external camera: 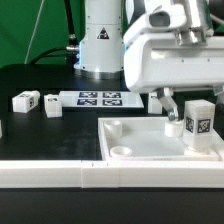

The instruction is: Assemble one leg

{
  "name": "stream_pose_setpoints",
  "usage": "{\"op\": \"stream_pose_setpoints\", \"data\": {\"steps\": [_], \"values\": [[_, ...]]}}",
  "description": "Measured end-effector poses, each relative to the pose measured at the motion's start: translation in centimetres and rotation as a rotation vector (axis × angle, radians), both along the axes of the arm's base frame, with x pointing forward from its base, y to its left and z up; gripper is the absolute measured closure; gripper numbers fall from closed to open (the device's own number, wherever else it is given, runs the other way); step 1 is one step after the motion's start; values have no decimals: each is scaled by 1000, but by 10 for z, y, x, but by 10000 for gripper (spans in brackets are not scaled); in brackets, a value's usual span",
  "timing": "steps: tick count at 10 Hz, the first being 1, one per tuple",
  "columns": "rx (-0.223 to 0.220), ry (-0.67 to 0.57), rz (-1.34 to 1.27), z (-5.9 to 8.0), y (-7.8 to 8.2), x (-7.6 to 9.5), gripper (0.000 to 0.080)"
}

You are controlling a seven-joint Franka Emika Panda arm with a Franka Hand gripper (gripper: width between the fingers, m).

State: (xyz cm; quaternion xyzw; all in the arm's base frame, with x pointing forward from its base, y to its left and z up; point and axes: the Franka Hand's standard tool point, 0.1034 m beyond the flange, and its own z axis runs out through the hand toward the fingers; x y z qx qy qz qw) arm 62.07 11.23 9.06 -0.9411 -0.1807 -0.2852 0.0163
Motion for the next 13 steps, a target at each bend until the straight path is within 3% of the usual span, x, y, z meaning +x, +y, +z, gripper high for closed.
{"op": "stream_pose_setpoints", "data": {"steps": [1,5,9,12,13], "values": [[-1,-3,0,8,-1,2,151],[-8,93,-1,-2,4,2,151],[-58,422,-15,-6,2,2,151],[-55,404,-19,-6,-1,8,151],[-55,404,-19,-6,-1,8,284]]}}
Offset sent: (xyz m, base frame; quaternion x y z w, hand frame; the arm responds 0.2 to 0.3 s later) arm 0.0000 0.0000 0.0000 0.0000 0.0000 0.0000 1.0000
